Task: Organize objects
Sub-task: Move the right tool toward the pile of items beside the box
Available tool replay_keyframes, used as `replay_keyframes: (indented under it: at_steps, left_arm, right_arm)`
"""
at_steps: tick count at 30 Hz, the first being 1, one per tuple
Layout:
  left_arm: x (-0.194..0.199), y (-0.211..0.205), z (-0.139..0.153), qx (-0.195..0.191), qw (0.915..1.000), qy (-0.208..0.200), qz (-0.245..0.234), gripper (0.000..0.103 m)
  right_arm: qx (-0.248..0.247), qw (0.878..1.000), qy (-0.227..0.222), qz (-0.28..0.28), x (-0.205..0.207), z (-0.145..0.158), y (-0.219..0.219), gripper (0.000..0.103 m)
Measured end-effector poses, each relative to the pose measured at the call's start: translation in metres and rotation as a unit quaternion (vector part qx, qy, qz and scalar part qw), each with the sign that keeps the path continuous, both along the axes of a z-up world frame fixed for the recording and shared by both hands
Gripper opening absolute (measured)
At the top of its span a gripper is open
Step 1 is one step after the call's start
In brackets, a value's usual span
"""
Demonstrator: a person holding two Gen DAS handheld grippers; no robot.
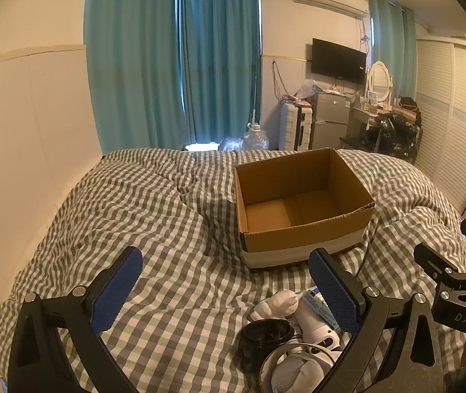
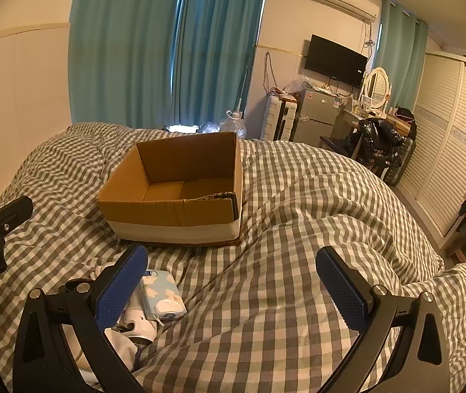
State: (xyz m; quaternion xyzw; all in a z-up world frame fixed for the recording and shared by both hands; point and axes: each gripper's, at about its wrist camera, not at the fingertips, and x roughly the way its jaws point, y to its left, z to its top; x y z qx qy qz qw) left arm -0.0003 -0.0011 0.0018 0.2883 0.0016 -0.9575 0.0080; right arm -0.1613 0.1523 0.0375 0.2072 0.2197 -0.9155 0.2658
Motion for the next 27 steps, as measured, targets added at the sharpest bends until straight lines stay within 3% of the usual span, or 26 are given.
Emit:
replay_keyframes:
  at_steps: [27]
  left_arm:
    - [0.0027,-0.0028,-0.0009,0.006,0.9995,0.005,0.029,0.103]
  right_arm:
    - [-0.001,1.000,0.003,0.005,0.0049,0.0007,-0.0022,0.103]
